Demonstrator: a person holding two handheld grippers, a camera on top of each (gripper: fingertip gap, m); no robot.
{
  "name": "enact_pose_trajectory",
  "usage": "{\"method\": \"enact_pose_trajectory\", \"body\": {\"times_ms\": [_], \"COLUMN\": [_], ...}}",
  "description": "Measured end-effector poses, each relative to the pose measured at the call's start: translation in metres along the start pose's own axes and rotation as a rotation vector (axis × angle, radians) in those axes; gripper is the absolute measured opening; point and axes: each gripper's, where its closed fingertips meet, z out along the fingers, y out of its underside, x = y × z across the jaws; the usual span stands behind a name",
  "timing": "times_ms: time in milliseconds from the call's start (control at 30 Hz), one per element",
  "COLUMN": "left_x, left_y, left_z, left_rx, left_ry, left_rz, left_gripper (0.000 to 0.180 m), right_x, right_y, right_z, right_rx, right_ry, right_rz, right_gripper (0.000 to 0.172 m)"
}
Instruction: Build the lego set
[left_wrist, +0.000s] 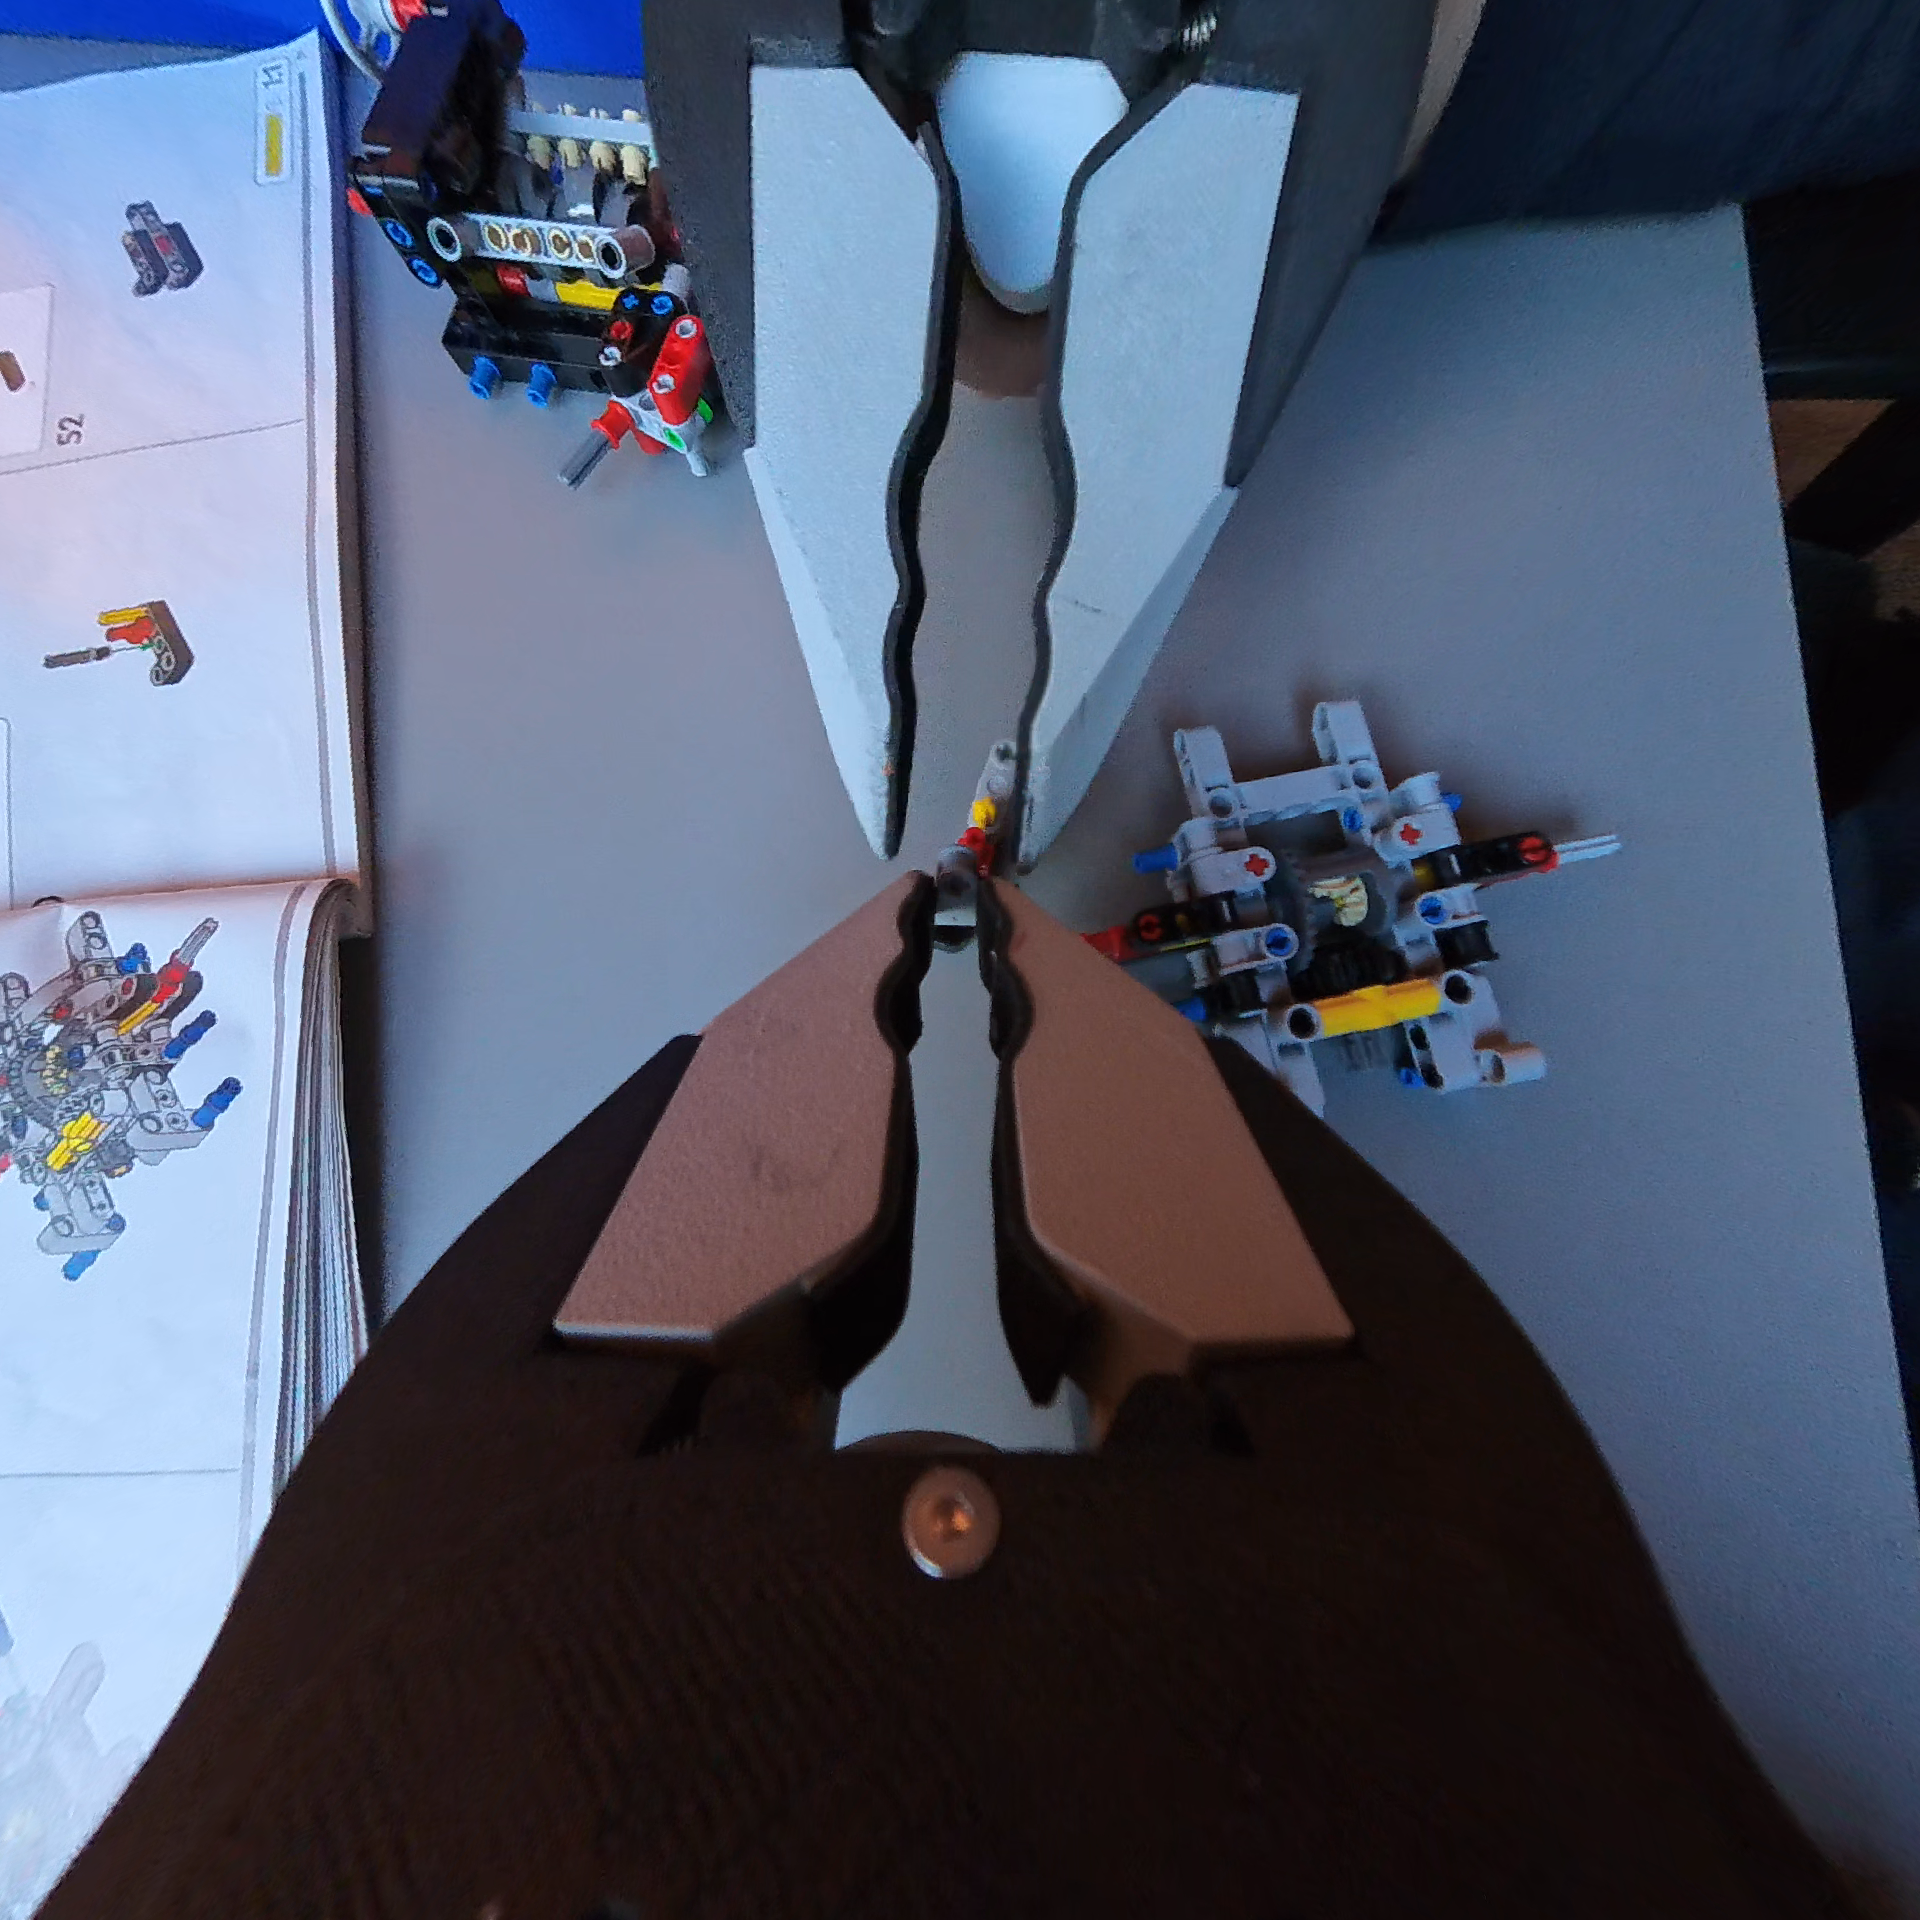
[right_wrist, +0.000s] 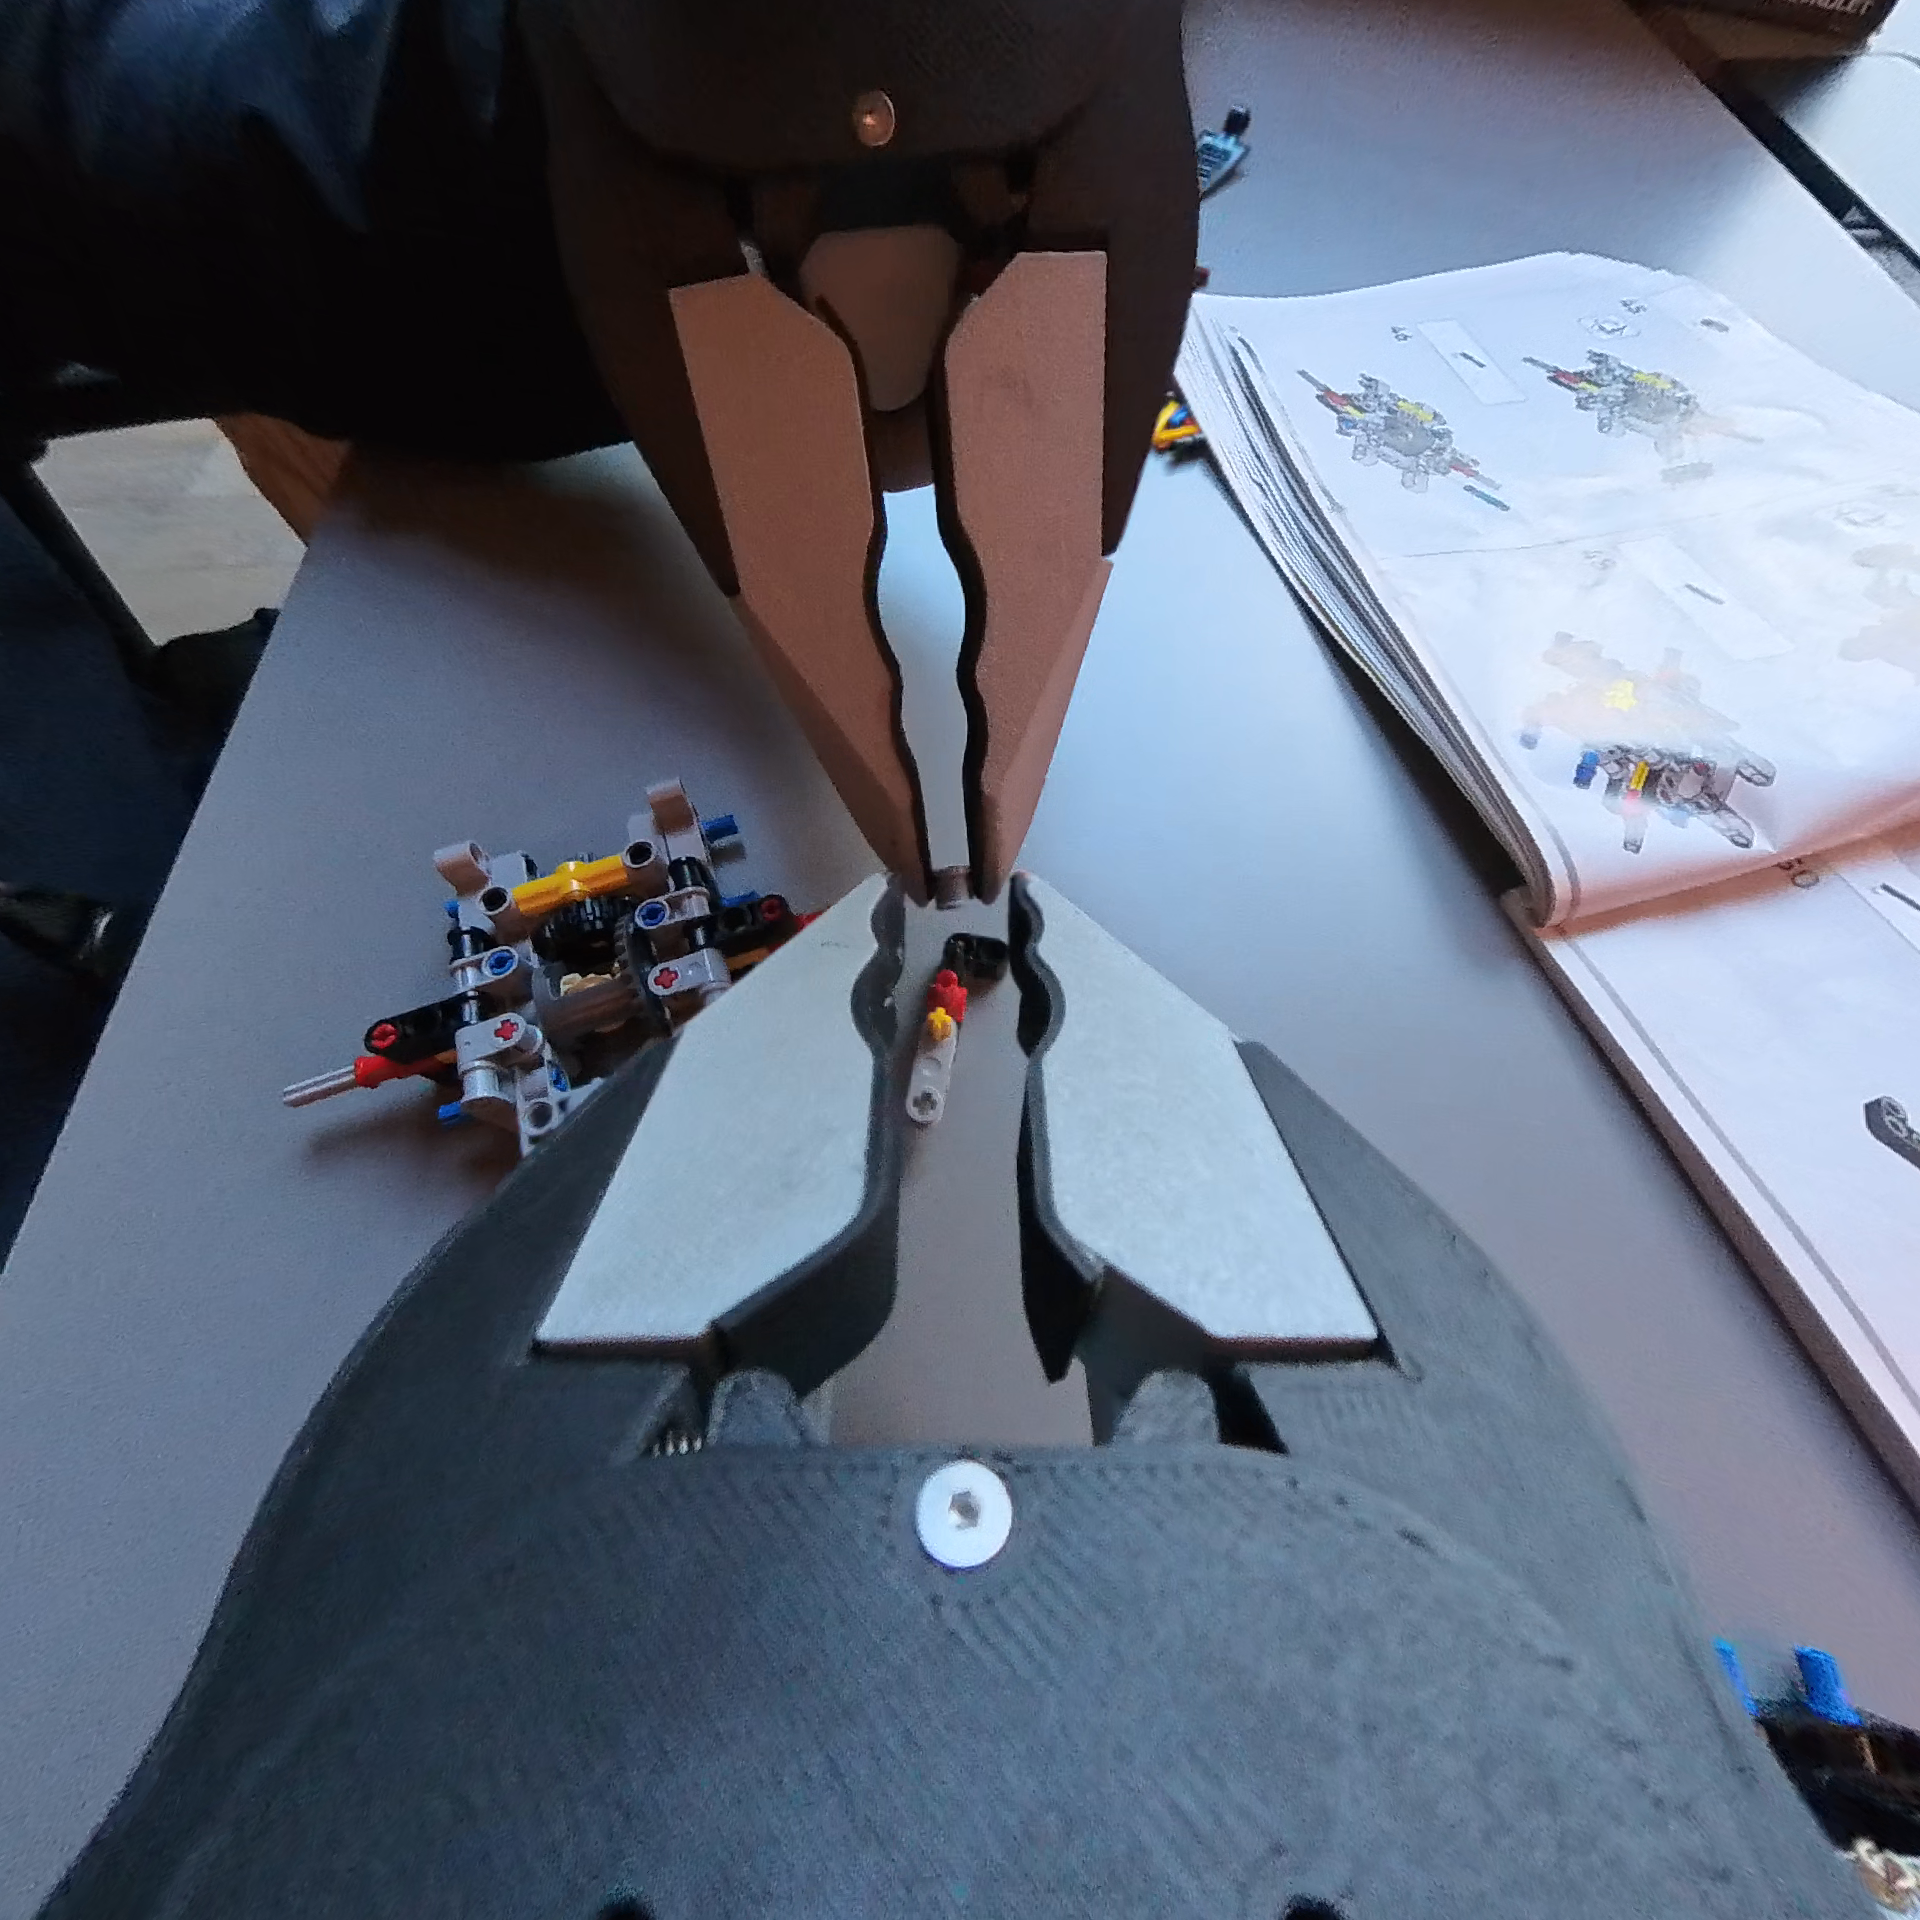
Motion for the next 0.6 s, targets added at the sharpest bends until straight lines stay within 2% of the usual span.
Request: {"method": "enact_pose_trajectory", "body": {"times_ms": [300,600], "left_x": [-0.003,-0.003], "left_y": [-0.005,-0.012], "left_z": [-0.003,-0.004], "left_rx": [0.015,0.055], "left_ry": [-0.048,-0.065], "left_rz": [0.048,0.072], "left_gripper": [0.005,0.005], "right_x": [0.003,0.004], "right_y": [0.000,-0.002], "right_z": [-0.001,-0.007], "right_rx": [-0.009,0.008], "right_ry": [0.052,0.050], "right_rz": [-0.061,-0.060], "right_gripper": [0.002,0.000]}}
